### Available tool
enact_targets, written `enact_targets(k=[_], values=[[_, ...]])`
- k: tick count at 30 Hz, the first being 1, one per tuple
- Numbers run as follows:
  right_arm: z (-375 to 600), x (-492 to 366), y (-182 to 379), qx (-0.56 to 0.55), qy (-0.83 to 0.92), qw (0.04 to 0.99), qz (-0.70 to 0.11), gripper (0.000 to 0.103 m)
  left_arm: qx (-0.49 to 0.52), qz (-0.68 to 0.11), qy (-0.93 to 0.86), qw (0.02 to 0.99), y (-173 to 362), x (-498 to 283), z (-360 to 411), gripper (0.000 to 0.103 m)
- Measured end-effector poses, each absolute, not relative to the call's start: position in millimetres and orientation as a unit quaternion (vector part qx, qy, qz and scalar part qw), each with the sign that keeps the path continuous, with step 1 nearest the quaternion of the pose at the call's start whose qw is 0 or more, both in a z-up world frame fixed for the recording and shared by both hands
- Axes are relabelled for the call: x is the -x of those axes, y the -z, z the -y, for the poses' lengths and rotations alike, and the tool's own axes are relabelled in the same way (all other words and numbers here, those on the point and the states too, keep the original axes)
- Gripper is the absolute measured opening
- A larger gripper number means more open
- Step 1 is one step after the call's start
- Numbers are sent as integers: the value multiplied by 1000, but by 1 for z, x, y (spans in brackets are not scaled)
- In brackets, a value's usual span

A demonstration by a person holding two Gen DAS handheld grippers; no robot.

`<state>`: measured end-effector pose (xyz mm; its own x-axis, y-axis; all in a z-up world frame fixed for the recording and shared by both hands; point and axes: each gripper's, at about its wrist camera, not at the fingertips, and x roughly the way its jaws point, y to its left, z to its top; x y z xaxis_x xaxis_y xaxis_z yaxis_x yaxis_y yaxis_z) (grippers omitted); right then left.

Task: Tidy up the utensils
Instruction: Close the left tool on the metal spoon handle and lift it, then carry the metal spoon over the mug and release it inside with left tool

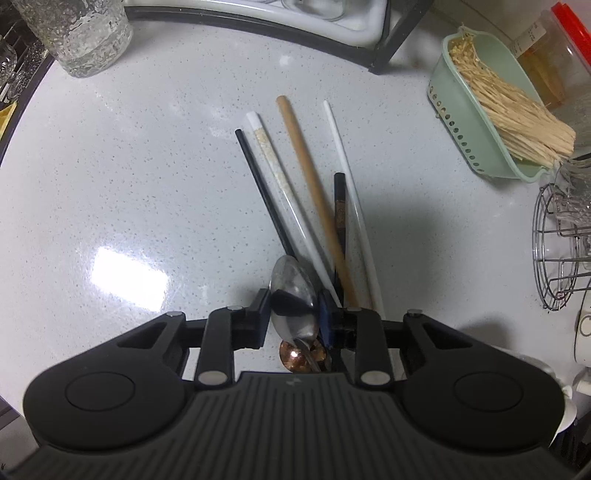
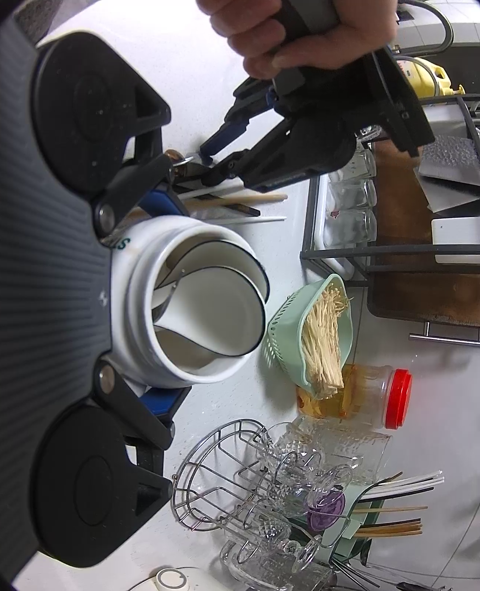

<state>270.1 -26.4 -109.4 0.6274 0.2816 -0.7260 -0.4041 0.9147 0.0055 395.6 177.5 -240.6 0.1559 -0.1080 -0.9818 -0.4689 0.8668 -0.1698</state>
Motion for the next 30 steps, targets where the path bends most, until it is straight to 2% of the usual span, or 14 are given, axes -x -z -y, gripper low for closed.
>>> enact_targets(k=[8, 9, 11, 12, 21, 30], values=[[26, -270, 109, 80, -191, 899, -387, 91, 239, -622, -113, 737, 233, -375, -190, 21], [26, -270, 109, 80, -191, 899, -387, 91, 240, -620, -112, 738, 232, -372, -191, 18], [26, -270, 109, 80, -190, 899, -387, 91, 241, -621, -112, 738, 230, -367, -194, 5], [26, -270, 110, 80, -190, 899, -387, 91, 244, -621, -111, 736, 230, -364, -195, 4], [25, -269, 110, 80, -188, 899, -388, 91, 248, -603, -116, 749, 230, -349, -205, 4], [25, -271, 109, 84, -188, 896, -394, 91, 226, -544, -115, 800, 186, -343, -210, 2]])
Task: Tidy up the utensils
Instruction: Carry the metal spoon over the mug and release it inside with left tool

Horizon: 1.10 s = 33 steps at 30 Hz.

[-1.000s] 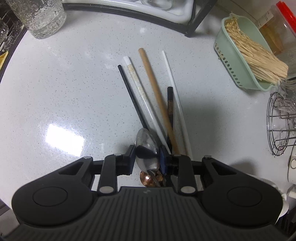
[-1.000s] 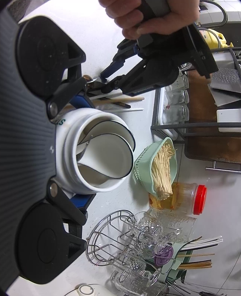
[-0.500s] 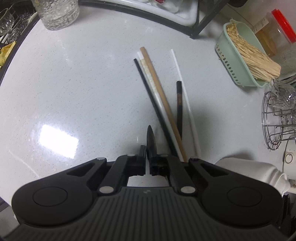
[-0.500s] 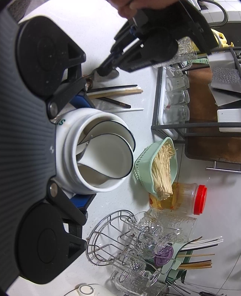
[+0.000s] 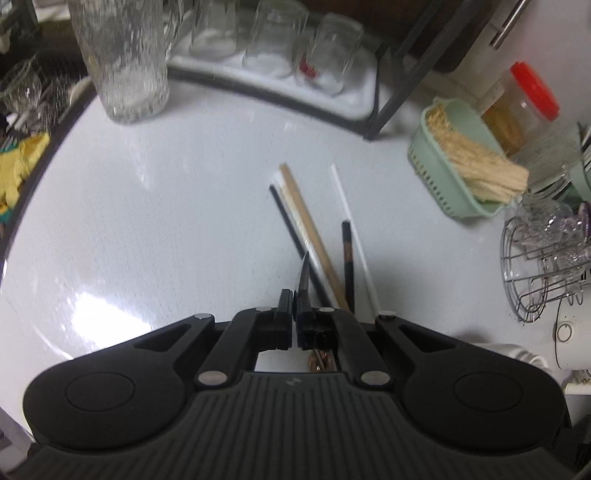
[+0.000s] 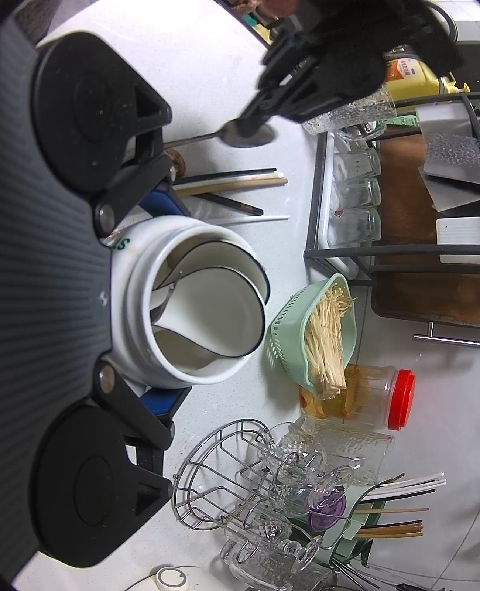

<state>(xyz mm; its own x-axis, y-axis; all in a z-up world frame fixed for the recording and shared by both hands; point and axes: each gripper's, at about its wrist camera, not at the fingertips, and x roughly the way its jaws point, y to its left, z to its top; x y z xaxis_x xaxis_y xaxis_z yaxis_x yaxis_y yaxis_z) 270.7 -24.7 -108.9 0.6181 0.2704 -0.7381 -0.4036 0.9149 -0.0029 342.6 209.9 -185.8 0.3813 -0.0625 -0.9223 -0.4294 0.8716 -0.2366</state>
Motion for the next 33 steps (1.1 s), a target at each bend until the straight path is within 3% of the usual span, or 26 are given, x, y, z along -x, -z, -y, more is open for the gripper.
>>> enact_targets(k=[23, 33], values=[[15, -274, 108, 89, -190, 889, -408, 91, 140, -401, -11, 905, 51, -347, -154, 2], [13, -274, 107, 88, -190, 889, -406, 91, 120, -374, 62, 918, 33, -341, -118, 2]])
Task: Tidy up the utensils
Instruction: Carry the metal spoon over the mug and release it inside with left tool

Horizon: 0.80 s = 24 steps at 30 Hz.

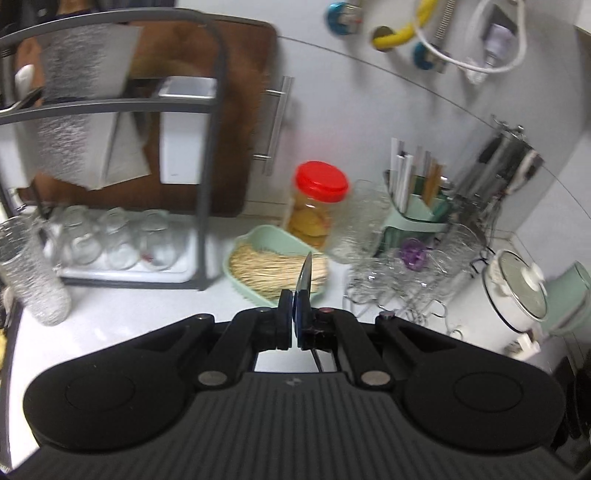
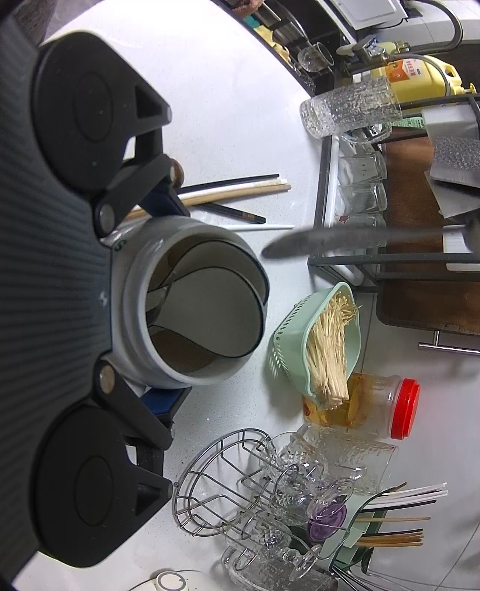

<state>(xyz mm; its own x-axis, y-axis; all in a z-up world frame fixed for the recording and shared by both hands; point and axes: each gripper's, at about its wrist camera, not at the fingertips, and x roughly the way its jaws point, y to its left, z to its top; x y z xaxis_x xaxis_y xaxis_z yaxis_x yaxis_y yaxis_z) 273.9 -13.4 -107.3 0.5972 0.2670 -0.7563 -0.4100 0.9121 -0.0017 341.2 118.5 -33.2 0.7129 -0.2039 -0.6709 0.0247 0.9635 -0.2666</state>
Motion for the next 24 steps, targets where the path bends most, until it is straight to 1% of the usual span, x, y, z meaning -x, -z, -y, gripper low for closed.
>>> enact_targets(k=[6, 12, 16, 24], values=[[14, -273, 108, 88, -191, 891, -403, 91, 118, -378, 84, 914, 50, -343, -104, 2], [15, -272, 108, 86, -192, 892, -400, 91, 81, -379, 99, 917, 65, -336, -84, 2], [15, -272, 108, 85, -192, 893, -399, 91, 70, -380, 109, 916, 64, -331, -78, 2], [15, -271, 108, 85, -192, 893, -398, 91, 60, -427, 141, 891, 63, -323, -68, 2]])
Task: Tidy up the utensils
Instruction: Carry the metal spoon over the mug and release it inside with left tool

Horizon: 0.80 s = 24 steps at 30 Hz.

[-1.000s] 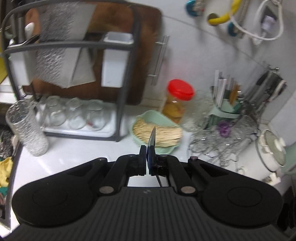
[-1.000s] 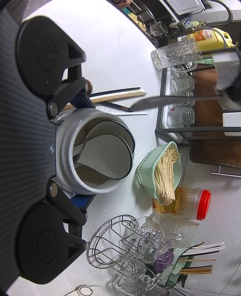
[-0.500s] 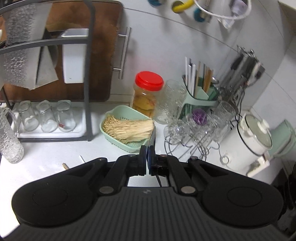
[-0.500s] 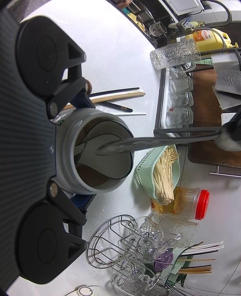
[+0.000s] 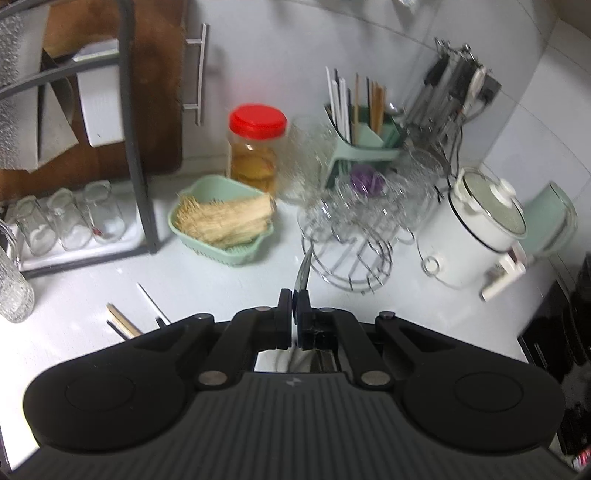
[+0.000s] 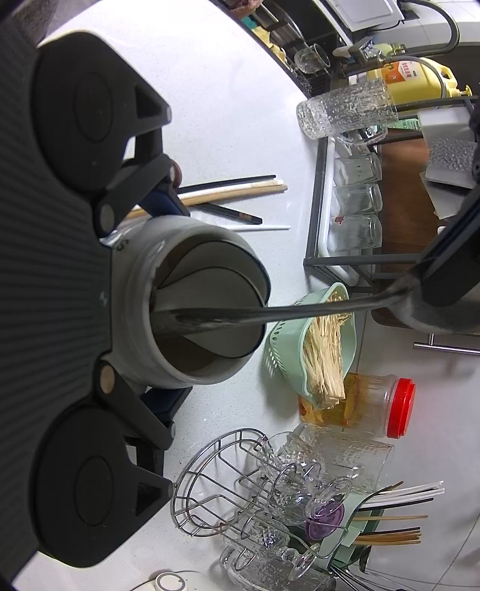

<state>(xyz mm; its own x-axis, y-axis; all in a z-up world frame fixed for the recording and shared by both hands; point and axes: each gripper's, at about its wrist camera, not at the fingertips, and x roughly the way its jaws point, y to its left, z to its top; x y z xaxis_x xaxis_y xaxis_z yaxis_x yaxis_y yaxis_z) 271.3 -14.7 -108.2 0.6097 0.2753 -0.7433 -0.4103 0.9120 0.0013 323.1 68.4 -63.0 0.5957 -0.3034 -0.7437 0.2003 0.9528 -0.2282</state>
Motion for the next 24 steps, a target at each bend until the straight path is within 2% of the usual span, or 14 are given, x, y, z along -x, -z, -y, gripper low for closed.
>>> enact_targets(k=[24], values=[[16, -270, 108, 87, -201, 894, -390, 91, 47, -553, 170, 814, 109, -341, -49, 6]])
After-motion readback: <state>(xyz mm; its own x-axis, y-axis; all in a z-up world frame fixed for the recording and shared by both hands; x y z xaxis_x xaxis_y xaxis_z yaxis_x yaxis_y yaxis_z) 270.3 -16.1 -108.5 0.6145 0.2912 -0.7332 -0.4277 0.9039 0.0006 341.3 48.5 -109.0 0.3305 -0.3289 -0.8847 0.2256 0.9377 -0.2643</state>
